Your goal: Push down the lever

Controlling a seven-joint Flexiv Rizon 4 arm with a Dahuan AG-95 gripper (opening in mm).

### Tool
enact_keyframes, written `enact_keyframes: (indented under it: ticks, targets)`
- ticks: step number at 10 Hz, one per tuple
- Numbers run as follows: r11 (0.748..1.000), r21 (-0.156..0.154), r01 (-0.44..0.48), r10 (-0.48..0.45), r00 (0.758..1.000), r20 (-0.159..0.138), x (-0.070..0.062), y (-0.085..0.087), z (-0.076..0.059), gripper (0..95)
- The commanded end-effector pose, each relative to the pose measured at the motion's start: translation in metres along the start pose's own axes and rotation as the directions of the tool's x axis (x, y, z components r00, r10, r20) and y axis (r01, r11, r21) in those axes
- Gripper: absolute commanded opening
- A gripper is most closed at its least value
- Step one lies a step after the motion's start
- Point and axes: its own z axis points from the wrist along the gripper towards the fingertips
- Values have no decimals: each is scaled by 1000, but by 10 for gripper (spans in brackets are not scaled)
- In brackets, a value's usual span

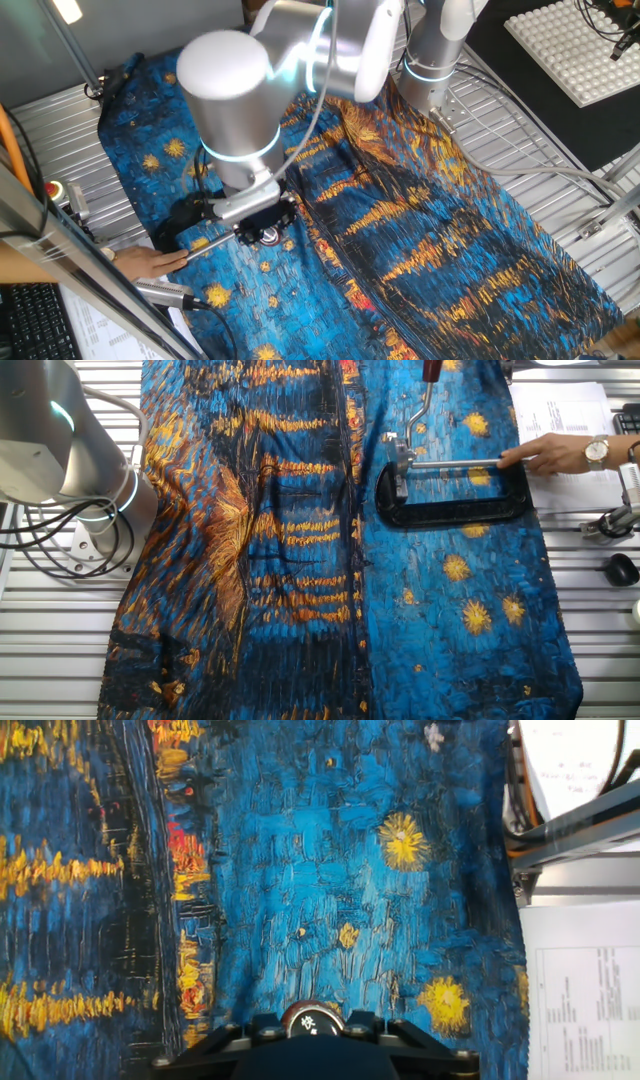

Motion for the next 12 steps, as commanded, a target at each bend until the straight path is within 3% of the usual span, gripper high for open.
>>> enact_keyframes:
  ticks: [1, 4, 6, 8, 9, 11, 12]
  targets:
    - [1000, -13, 25, -25, 1000, 19, 1, -1, 1, 0]
    - [999, -25, 38, -38, 999, 12, 5, 1, -1, 0]
    - [998, -27, 48, -48, 999, 22, 10, 3, -4, 0]
    - [997, 2, 79, -79, 996, 45, 17, -2, -1, 0]
    - [996, -3, 85, -85, 995, 44, 21, -2, -2, 0]
    - [996, -33, 84, -81, 994, 75, 28, 2, -8, 0]
    - [996, -28, 88, -85, 993, 83, 30, 3, -9, 0]
